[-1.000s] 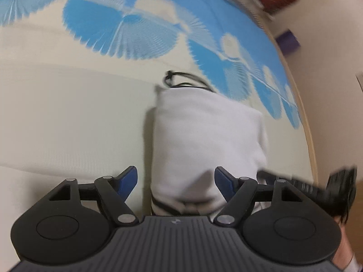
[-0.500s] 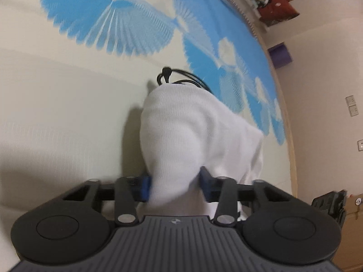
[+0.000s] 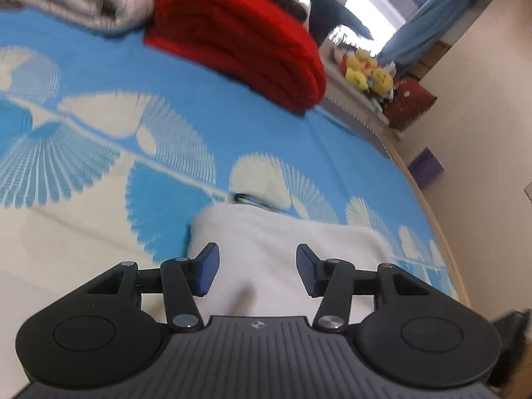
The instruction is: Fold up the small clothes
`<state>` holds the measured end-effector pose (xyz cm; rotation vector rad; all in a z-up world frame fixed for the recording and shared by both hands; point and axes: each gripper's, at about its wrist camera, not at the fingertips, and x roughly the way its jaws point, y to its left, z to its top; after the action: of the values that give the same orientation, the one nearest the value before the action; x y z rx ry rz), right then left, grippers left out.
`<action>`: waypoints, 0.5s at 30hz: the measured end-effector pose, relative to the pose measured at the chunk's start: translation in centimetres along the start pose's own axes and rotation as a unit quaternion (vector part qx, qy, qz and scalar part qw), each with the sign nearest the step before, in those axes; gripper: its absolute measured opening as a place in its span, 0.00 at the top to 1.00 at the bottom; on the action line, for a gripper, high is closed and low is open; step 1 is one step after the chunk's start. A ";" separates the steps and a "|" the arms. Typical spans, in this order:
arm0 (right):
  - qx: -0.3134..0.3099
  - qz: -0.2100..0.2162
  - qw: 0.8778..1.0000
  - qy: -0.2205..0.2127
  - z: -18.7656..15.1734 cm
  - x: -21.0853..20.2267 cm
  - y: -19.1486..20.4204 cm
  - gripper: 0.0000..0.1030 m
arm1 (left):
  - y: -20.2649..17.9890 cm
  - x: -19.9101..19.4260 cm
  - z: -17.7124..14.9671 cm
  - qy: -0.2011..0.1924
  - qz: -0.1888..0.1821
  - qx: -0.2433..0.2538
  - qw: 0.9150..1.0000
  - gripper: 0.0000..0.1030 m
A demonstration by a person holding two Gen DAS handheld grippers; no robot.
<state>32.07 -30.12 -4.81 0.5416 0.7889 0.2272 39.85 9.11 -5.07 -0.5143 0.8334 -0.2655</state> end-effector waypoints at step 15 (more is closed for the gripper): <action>0.006 -0.069 0.997 0.043 -0.1 1.1 -1.1 0.61 | -0.1 -0.4 -5.6 0.143 0.006 0.093 0.985 0.32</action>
<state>32.71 -30.56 -6.17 0.4898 0.9079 0.1194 35.35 7.30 -7.88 -0.2991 1.0792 -0.4076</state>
